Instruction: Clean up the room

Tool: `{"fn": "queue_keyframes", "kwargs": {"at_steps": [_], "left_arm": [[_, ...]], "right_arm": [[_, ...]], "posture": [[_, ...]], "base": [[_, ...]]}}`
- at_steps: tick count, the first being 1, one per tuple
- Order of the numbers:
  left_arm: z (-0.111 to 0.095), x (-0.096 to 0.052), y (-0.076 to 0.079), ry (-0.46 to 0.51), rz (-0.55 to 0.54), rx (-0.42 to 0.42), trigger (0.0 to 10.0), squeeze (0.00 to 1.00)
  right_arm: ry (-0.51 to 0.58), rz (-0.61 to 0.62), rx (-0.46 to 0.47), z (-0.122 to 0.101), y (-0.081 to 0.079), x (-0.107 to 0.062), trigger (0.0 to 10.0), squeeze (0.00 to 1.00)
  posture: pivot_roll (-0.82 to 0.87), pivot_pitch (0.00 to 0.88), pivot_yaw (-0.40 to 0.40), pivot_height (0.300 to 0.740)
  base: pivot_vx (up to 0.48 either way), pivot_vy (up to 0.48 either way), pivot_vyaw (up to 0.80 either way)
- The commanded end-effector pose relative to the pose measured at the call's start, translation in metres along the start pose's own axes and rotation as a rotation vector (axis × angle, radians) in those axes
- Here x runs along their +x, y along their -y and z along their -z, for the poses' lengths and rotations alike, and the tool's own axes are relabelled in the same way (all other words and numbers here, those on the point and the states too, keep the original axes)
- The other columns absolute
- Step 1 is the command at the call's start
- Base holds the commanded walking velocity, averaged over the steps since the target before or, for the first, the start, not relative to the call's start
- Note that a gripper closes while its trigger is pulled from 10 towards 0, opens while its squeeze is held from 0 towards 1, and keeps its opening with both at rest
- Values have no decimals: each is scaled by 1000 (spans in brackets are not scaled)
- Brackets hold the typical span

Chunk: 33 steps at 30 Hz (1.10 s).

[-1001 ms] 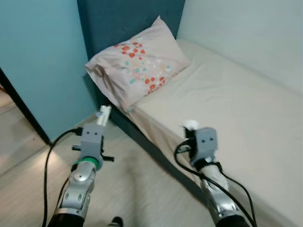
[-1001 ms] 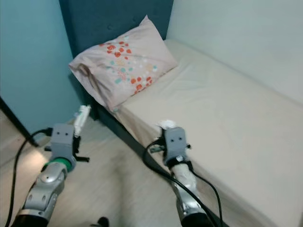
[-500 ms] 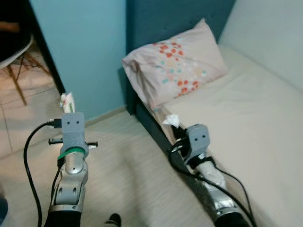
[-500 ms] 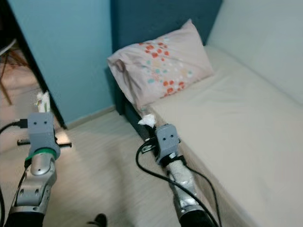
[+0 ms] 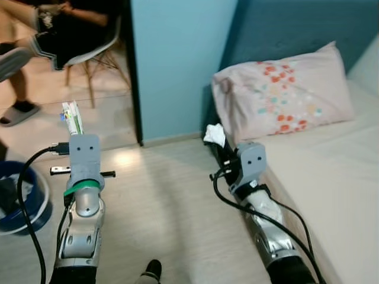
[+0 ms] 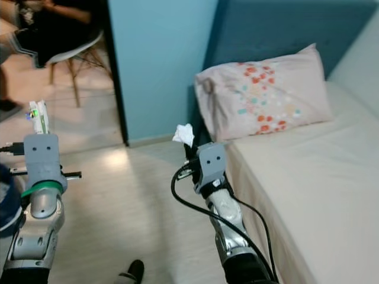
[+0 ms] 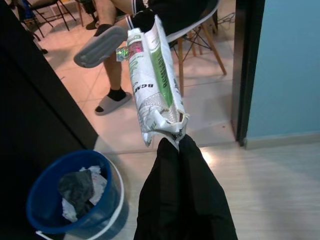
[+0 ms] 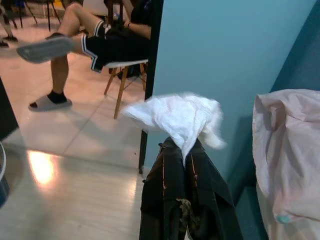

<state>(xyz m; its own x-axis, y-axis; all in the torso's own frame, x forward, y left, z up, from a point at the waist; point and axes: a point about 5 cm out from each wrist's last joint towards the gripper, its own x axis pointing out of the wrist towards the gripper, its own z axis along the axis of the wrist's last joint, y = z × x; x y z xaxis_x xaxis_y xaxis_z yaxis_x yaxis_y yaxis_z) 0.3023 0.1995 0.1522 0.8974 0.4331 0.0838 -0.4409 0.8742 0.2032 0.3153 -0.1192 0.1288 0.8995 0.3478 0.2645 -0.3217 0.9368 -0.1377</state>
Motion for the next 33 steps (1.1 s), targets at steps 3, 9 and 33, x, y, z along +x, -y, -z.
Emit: {"fn": "queue_keyframes", "kwargs": {"at_steps": [3, 9, 33], "left_arm": [[1, -2, -1, -4, -1, 17, 10000, 0], [-2, -1, 1, 13, 8, 31, 10000, 0], [-5, -1, 2, 35, 20, 55, 10000, 0]], "right_arm": [[-8, 9, 14, 1, 0, -2, 10000, 0], [-9, 8, 18, 1, 0, -1, 10000, 0], [7, 7, 36, -3, -3, 1, 10000, 0]], "posture": [[82, 108, -72, 740], [76, 109, -65, 740], [80, 111, -58, 740]], "base": [[0, 0, 725], [0, 0, 722], [0, 0, 722]]}}
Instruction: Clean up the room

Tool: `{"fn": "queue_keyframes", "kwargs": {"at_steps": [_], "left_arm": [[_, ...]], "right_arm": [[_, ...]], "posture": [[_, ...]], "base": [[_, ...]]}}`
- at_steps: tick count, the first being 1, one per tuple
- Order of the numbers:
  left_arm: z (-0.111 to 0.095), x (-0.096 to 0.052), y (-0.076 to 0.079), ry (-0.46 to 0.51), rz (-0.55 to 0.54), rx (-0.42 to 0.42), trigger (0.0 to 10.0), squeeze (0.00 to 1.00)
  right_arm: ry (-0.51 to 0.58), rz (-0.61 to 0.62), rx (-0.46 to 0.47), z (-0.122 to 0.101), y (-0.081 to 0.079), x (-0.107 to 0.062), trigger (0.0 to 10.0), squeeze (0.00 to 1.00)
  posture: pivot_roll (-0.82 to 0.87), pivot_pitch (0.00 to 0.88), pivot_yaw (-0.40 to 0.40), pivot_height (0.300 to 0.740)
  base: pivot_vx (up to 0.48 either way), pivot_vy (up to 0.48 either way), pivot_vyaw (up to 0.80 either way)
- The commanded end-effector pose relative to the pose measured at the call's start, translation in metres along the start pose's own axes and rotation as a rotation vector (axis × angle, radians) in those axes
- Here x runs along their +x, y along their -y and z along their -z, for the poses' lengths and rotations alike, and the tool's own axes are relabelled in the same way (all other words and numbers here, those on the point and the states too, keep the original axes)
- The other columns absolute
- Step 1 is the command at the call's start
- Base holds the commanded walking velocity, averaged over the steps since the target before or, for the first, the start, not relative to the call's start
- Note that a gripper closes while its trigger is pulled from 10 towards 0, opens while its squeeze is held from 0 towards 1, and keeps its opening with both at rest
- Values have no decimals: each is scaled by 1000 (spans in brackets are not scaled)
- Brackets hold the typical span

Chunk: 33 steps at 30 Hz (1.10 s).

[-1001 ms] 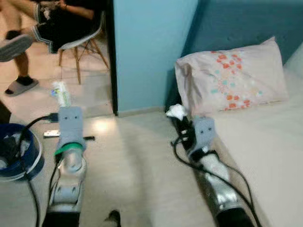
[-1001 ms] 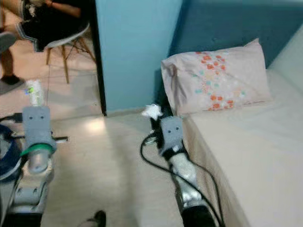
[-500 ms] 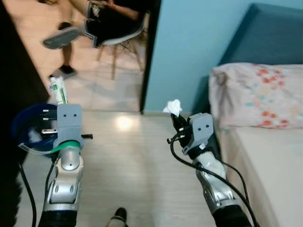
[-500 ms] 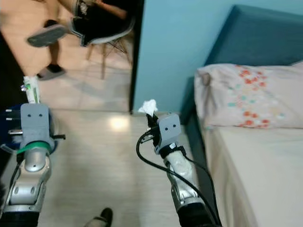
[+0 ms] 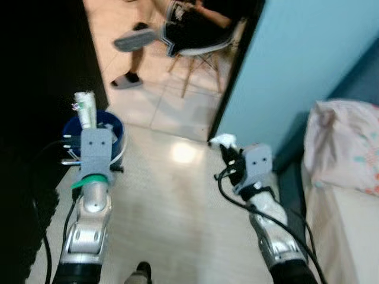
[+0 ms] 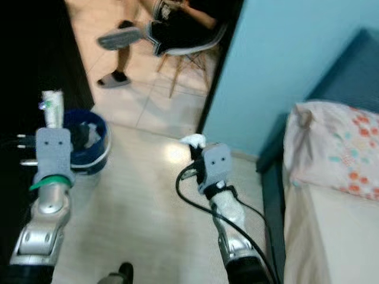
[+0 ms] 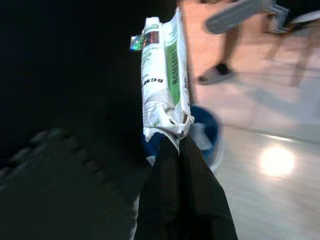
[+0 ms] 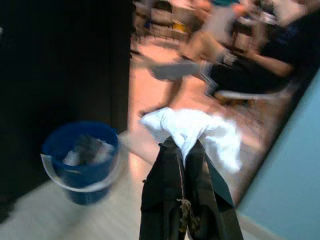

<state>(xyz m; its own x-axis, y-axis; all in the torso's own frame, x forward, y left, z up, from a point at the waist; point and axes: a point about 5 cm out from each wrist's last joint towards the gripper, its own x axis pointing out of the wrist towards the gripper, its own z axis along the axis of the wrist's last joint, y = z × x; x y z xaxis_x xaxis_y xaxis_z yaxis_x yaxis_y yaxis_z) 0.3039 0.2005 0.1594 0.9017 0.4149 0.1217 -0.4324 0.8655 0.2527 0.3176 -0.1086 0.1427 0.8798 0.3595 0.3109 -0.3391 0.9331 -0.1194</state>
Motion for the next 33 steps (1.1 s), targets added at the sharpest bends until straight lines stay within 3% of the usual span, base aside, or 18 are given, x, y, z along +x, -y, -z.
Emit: {"fn": "queue_keyframes", "kwargs": {"at_steps": [1, 8, 15, 27, 33], "left_arm": [[1, -3, 4, 1, 15, 9, 10000, 0], [-2, 0, 6, 22, 38, 32, 10000, 0], [-18, 12, 19, 86, 130, 69, 10000, 0], [-36, 23, 27, 130, 154, 56, 10000, 0], [-38, 24, 30, 126, 147, 43, 10000, 0]], "right_arm": [[-39, 18, 22, 10, 4, -9, 10000, 0], [-41, 46, 54, 10, 2, -8, 10000, 0], [-47, 136, 70, 17, 7, -11, 10000, 0], [-35, 166, 51, 15, 10, -10, 10000, 0], [-40, 146, 21, 15, 11, -8, 10000, 0]], "posture": [[80, 111, -58, 740], [88, 110, -40, 740], [115, 114, 52, 740], [119, 119, 68, 740], [121, 122, 61, 740]], "base": [[0, 0, 675], [424, 0, 0], [421, 0, 0], [416, 0, 0], [416, 0, 724]]}}
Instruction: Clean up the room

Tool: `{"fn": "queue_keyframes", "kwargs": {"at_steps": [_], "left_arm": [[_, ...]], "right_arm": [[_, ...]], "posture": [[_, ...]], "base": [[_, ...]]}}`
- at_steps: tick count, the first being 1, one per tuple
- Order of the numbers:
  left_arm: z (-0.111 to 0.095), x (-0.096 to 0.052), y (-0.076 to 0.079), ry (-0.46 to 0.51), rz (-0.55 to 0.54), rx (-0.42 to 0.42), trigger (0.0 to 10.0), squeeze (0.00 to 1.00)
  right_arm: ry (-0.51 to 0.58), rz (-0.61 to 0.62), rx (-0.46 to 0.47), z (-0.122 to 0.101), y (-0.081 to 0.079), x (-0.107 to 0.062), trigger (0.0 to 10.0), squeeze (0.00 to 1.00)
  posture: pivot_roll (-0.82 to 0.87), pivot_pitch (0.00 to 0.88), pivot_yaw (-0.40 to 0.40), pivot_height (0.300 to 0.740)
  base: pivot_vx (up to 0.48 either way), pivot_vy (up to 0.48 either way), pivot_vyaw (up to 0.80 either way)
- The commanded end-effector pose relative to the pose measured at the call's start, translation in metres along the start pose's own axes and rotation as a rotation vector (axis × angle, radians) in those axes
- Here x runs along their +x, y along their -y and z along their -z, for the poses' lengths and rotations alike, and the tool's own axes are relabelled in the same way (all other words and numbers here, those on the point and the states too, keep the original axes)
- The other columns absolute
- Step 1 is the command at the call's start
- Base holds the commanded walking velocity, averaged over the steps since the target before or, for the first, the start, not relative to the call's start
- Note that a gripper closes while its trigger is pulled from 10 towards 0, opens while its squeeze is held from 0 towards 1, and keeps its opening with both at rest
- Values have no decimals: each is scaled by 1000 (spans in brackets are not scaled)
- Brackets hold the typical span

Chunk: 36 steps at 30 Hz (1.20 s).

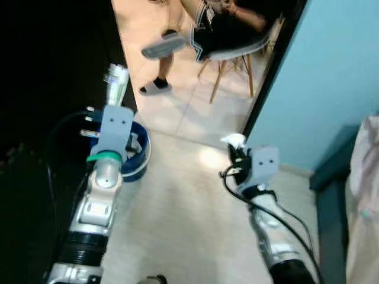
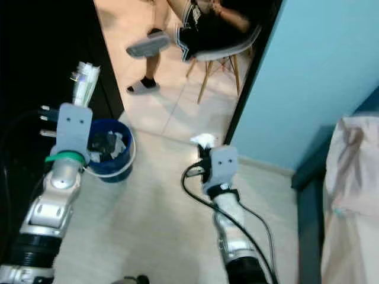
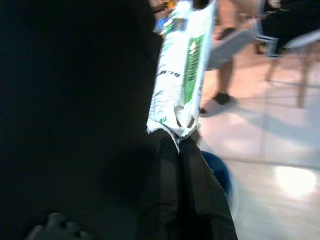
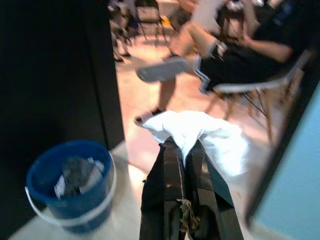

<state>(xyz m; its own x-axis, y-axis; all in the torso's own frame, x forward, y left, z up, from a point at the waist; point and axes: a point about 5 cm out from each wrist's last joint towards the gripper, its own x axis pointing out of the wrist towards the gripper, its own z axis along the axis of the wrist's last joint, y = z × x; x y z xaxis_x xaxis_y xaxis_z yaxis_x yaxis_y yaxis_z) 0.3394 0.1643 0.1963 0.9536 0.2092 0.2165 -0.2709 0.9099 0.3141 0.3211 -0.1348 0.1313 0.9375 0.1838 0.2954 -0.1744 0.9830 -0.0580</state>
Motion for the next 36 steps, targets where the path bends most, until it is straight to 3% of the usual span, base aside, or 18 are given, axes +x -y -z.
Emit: {"fn": "queue_keyframes", "kwargs": {"at_steps": [1, 15, 24, 26, 36], "left_arm": [[9, -1, -7, -31, -27, 10, 10000, 0], [26, -6, -15, -87, -40, 34, 10000, 0], [30, -1, -13, -107, 31, 30, 10000, 0], [29, 2, -10, -106, 76, 19, 10000, 0], [27, 1, -5, -99, 149, 9, 10000, 0]], "right_arm": [[-5, -37, 21, 3, -13, 0, 10000, 0], [8, -55, 37, 2, -22, 4, 10000, 0], [-4, 6, 24, 1, -15, 8, 10000, 0], [-52, 87, 19, 8, -1, 5, 10000, 0], [-74, 188, -9, 13, 18, -4, 10000, 0]], "posture": [[124, 128, 54, 740], [139, 144, 52, 740], [139, 143, 54, 740], [134, 142, 51, 740], [125, 143, 58, 740]], "base": [[416, 0, 769], [418, 69, 732], [416, 213, 0], [416, 120, -709], [415, 168, -800]]}}
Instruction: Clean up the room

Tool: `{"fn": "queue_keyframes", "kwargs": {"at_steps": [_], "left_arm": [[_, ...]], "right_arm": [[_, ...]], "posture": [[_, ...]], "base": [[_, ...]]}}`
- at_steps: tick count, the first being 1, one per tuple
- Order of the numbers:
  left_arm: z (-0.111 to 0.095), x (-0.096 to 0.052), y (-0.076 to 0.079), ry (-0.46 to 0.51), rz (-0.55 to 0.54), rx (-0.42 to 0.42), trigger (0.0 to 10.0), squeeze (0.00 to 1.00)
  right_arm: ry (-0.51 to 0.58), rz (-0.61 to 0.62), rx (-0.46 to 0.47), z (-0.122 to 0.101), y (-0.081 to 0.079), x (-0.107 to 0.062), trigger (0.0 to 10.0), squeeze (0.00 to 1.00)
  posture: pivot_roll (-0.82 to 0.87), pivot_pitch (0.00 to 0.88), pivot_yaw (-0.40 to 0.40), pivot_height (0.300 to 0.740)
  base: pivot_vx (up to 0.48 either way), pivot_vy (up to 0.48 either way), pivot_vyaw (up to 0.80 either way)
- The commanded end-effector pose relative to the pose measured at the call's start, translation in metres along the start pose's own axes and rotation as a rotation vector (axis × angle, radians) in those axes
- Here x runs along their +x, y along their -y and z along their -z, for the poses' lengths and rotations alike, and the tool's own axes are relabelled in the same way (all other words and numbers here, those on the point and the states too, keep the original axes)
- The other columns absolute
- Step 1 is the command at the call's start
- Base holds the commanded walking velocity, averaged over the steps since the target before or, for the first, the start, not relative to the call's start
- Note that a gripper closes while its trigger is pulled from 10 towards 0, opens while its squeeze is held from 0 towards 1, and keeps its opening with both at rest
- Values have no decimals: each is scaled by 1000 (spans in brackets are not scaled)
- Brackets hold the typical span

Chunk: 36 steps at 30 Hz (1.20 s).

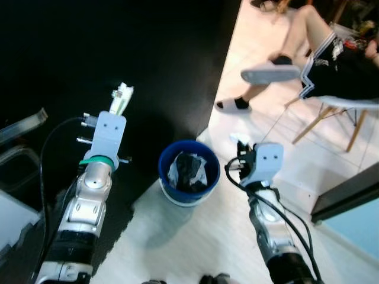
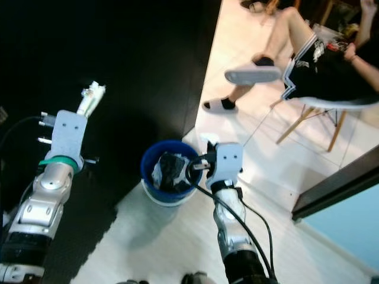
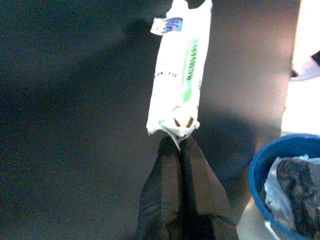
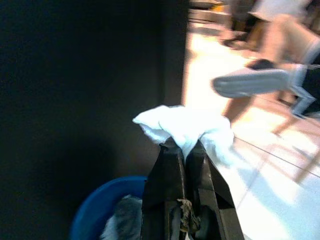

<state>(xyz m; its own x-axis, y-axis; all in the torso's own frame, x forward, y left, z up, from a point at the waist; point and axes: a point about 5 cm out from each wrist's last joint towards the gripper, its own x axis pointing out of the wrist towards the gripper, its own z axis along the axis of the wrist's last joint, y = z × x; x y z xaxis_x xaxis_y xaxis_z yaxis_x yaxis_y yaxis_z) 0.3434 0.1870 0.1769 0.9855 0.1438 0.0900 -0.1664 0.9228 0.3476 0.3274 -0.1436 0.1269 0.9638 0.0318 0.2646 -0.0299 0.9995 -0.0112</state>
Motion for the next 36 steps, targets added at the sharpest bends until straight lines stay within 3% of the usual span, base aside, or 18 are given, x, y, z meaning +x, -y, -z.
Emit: {"fn": "queue_keyframes", "kwargs": {"at_steps": [1, 8, 12, 36], "left_arm": [[0, -2, 11, -1, 53, -13, 10000, 0], [-1, -3, 15, 7, 94, -25, 10000, 0], [-5, -5, 21, 32, 156, -39, 10000, 0], [-15, -7, 30, 92, 235, -34, 10000, 0]], "right_arm": [[-31, 40, -12, 7, 9, -5, 10000, 0], [-10, 33, -9, 4, 5, -3, 10000, 0], [-9, 23, -16, 3, 2, -1, 10000, 0], [-9, 16, -20, 4, 0, -1, 10000, 0]], "posture": [[125, 143, 58, 740], [125, 143, 58, 740], [125, 143, 58, 740], [119, 132, 61, 740]], "base": [[412, 244, -800], [388, 210, -114], [0, 0, 0], [0, 0, 0]]}}
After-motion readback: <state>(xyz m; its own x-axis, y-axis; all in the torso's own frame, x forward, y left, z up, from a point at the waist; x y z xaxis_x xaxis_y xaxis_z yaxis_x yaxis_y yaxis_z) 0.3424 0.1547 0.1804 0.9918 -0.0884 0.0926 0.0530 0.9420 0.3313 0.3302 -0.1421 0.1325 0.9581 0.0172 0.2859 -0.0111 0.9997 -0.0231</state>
